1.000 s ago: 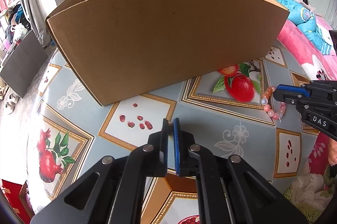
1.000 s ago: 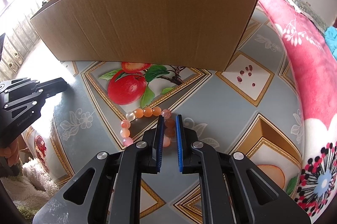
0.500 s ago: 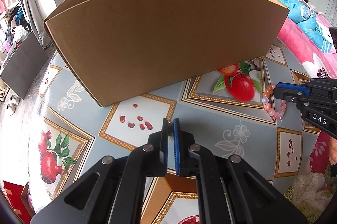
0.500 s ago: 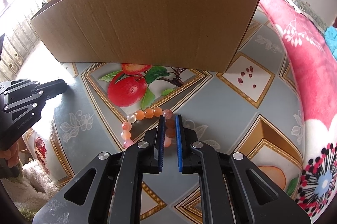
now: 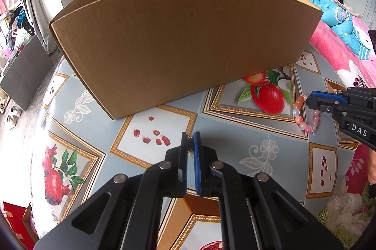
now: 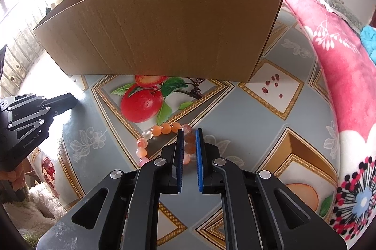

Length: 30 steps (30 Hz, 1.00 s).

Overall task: Organize jewelry
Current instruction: 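Lift the bracelet and gold charm and carry both into the box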

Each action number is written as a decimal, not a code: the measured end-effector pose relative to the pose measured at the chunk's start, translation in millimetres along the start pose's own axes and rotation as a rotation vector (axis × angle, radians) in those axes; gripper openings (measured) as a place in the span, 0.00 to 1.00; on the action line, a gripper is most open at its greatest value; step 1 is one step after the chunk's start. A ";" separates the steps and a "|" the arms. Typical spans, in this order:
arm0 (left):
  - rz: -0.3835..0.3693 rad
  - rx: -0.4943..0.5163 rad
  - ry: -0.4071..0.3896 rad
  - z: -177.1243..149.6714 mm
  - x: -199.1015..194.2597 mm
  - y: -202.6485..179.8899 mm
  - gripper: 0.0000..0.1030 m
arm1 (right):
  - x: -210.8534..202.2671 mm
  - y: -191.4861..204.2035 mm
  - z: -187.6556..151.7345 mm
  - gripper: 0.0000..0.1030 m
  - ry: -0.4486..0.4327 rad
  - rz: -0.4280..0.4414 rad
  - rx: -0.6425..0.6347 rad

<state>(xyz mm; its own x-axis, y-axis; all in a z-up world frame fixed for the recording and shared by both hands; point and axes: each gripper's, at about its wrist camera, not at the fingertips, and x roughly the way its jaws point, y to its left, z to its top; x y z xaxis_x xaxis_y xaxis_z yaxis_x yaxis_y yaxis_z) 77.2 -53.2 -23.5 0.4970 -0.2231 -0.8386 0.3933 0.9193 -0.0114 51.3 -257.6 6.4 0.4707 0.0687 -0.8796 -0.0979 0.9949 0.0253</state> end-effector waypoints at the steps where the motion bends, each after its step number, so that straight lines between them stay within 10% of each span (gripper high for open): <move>1: -0.003 -0.001 -0.001 0.2 -0.1 1.2 0.04 | -0.6 2.3 -1.0 0.07 -0.002 -0.002 0.000; 30: -0.044 -0.046 -0.109 2.9 -60.0 22.6 0.03 | -49.3 9.9 -2.0 0.07 -0.106 -0.017 -0.006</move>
<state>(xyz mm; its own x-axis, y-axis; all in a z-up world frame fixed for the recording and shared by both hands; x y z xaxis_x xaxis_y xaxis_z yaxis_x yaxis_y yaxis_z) 58.5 -19.9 28.1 0.5616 -0.2954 -0.7729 0.3820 0.9212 -0.0745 25.4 -251.3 49.0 0.5623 0.0600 -0.8248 -0.0944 0.9955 0.0080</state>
